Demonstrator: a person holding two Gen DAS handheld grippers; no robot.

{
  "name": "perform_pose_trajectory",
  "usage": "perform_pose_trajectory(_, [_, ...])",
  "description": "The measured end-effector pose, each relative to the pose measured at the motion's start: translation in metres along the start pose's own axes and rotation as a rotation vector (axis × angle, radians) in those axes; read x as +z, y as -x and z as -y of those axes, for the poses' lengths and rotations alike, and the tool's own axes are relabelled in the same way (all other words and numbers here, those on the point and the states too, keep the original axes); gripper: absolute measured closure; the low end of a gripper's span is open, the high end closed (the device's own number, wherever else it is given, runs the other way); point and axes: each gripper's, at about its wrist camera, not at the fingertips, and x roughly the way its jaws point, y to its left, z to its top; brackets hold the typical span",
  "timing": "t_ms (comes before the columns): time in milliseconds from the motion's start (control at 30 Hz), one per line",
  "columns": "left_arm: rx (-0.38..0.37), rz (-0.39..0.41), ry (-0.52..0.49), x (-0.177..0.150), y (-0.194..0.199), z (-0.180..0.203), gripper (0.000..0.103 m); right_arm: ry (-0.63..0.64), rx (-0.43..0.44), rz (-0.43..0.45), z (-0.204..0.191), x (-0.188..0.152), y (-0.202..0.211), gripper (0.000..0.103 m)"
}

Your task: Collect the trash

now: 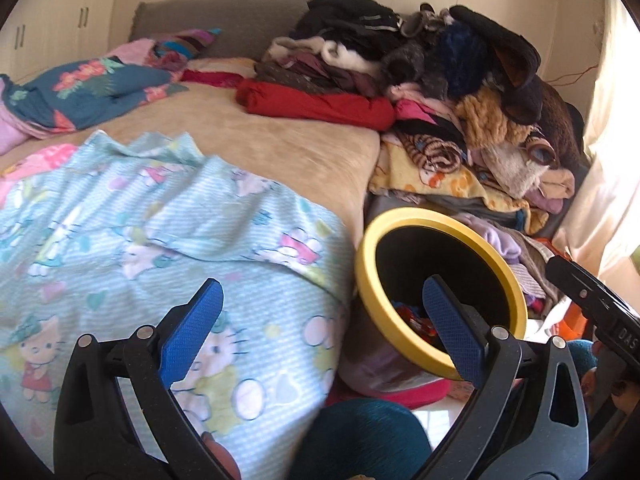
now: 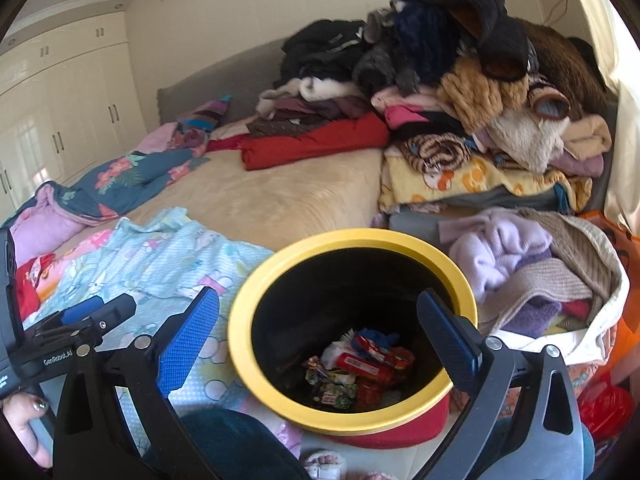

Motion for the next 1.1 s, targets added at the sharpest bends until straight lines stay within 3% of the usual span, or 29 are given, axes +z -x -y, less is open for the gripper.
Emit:
perform_pose_trajectory(467, [0.101,0.153,-0.033,-0.025,0.053,-0.015,0.011,0.000,-0.009,0.241,-0.026,-0.019,0.041,0.006])
perform_pose_trajectory(600, [0.132,0.192,-0.046,-0.030,0.063,-0.017,0.011,0.052,-0.001,0.301,-0.037,-0.025,0.051,0.006])
perform_pose_trajectory(833, [0.152,0.251,-0.039,-0.036,0.076,-0.023,0.011,0.136,0.010,0.345,-0.053,-0.038,0.052,0.006])
perform_pose_trajectory(1100, [0.148,0.256,-0.017,-0.038,0.079,-0.026,0.011,0.175,0.002,0.358,-0.060,-0.041,0.047,0.006])
